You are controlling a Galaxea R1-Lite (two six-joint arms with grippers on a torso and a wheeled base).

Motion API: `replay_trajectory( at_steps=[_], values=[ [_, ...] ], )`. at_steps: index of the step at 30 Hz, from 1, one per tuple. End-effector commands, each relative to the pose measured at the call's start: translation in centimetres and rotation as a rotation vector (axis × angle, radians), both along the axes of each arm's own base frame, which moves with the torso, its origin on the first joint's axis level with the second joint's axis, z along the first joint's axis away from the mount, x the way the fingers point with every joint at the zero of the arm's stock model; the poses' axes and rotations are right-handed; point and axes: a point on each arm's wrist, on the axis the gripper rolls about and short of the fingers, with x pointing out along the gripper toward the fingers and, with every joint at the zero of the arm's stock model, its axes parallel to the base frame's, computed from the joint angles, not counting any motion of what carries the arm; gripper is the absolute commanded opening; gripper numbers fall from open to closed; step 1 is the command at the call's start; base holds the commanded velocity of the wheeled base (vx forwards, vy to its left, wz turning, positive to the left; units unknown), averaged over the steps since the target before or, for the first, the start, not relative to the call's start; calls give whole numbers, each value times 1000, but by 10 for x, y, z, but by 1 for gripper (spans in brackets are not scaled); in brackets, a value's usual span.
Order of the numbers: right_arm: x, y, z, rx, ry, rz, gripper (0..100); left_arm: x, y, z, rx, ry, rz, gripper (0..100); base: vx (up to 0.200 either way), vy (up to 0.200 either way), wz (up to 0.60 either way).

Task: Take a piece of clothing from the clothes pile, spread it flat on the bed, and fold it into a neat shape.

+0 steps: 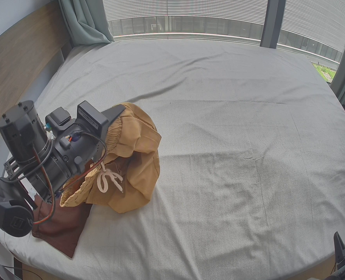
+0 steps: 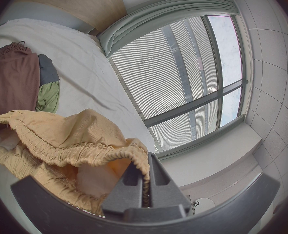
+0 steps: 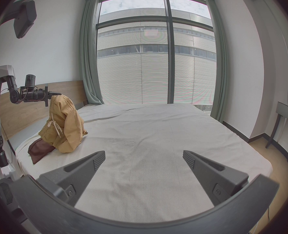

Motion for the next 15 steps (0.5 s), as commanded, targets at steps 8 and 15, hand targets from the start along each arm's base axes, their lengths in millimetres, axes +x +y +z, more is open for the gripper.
replay_trajectory(
  at_steps=[8, 15],
  values=[
    [0, 0, -5, 2, 0, 2, 100, 0, -19, 0, -1, -1, -34, 0, 0, 0, 0],
    [0, 0, -5, 4, 0, 2, 100, -4, -45, 1, -6, -3, -102, 0, 0, 0, 0]
  ],
)
